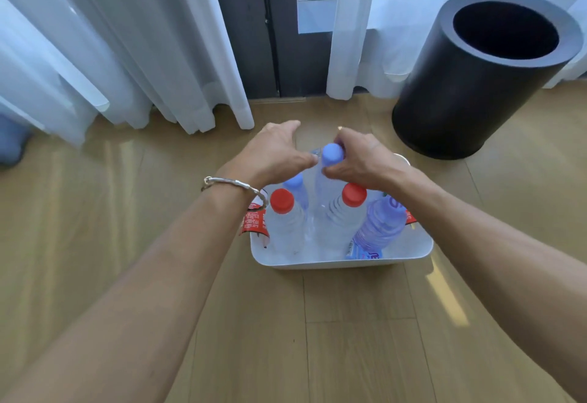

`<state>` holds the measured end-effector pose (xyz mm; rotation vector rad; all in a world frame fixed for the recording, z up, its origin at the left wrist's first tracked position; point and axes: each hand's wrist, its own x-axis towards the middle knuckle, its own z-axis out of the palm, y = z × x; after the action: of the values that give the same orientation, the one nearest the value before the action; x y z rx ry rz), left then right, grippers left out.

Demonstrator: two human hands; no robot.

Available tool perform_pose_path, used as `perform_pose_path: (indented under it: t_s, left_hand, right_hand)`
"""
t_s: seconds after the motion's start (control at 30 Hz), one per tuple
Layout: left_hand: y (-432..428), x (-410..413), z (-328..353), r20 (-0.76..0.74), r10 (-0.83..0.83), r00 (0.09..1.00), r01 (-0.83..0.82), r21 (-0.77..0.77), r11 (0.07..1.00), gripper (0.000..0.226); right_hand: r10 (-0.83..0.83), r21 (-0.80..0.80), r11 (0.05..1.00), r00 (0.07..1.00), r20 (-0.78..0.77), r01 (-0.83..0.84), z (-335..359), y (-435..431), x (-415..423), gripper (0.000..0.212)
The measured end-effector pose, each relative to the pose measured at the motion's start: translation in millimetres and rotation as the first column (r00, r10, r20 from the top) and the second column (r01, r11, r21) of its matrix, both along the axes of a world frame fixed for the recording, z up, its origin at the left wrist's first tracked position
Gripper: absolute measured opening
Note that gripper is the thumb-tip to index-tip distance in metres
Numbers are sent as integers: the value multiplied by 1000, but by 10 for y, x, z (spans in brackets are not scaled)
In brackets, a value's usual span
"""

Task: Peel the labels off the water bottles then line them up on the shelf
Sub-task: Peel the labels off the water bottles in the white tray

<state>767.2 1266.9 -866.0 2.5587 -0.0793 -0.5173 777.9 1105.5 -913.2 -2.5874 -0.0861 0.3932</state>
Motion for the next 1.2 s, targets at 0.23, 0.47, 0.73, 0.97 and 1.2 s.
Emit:
perform_pose_path:
  t_s: [0.23,0.47,0.73,0.97,1.2]
  left_hand:
    - [44,-148,-55,-87,-82,993,89,86,992,56]
    - [107,-130,-55,-122,-120,985,135,119,984,58]
    - [44,-63,-45,-110,-129,985,140,96,985,57]
    - [-50,-32,-4,-36,-80,996,79,-20,997,57]
    - [-206,28,76,28,14,999,-3,-374,928,67]
  right_hand:
    - [75,-121,988,983,-166,-96,-62,-15,20,37]
    - [37,-70,996,981,-191,-51,-12,-36,28,41]
    - [-122,-315,943,992,-32,106,20,-281,83,38]
    - [-228,-84,969,972,64,233,-17,-438,-45,36]
    - [-242,189,968,826,509,167,954,-251,21,34]
